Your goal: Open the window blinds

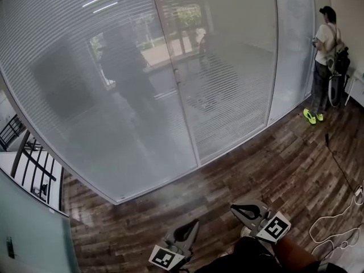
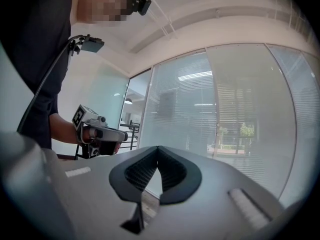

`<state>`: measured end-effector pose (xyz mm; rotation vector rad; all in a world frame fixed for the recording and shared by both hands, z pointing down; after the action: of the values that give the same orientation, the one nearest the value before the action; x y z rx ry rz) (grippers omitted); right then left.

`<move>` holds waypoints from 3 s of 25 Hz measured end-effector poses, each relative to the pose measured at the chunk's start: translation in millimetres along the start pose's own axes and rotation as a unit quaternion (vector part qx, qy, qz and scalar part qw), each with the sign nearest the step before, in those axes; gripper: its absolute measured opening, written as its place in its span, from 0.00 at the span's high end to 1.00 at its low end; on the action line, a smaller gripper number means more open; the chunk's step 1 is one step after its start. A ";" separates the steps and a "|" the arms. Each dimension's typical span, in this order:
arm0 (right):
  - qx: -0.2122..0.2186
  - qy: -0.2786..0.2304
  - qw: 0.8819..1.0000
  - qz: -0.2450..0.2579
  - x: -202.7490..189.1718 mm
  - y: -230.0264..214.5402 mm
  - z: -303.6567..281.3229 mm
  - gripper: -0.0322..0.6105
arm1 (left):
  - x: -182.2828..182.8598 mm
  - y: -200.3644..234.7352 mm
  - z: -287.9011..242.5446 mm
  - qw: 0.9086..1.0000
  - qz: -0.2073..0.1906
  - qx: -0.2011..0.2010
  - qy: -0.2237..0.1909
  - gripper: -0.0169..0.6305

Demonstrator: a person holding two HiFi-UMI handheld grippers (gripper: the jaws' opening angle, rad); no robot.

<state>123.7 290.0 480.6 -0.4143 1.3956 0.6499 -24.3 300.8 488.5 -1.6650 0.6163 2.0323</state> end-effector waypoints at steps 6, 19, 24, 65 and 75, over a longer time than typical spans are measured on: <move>0.032 0.009 0.999 -0.003 -12.8 -5.1 -3.7 0.94 | -5.3 6.5 -22.2 0.999 0.030 0.000 -0.016 0.97; 0.111 -0.012 0.994 -0.009 -22.6 -101.0 -64.3 0.94 | -17.7 53.7 -115.5 1.000 0.006 0.027 0.008 0.97; 0.122 -0.023 0.992 -0.014 -20.3 -151.4 -83.2 0.94 | -10.9 80.7 -151.2 0.999 -0.010 0.048 0.009 0.97; 0.125 -0.022 0.992 -0.026 -51.3 -285.1 -186.9 0.94 | -21.8 210.3 -262.1 0.998 -0.034 0.040 0.024 0.97; 0.099 -0.020 0.995 -0.017 -59.6 -303.1 -266.9 0.94 | -11.8 293.3 -266.4 0.999 -0.027 0.011 0.022 0.97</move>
<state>110.4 -117.8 468.1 -0.2647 1.3981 0.4837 14.0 -93.4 471.6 -1.6992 0.5993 1.9494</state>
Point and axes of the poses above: the fingertips, and each gripper's own axes: z backward along the fingers, y to its left, x out of its top, the point moved 3 cm from there along z, backward along the fingers, and after that the axes turned 7 degrees about -y, right-handed, at the moved point
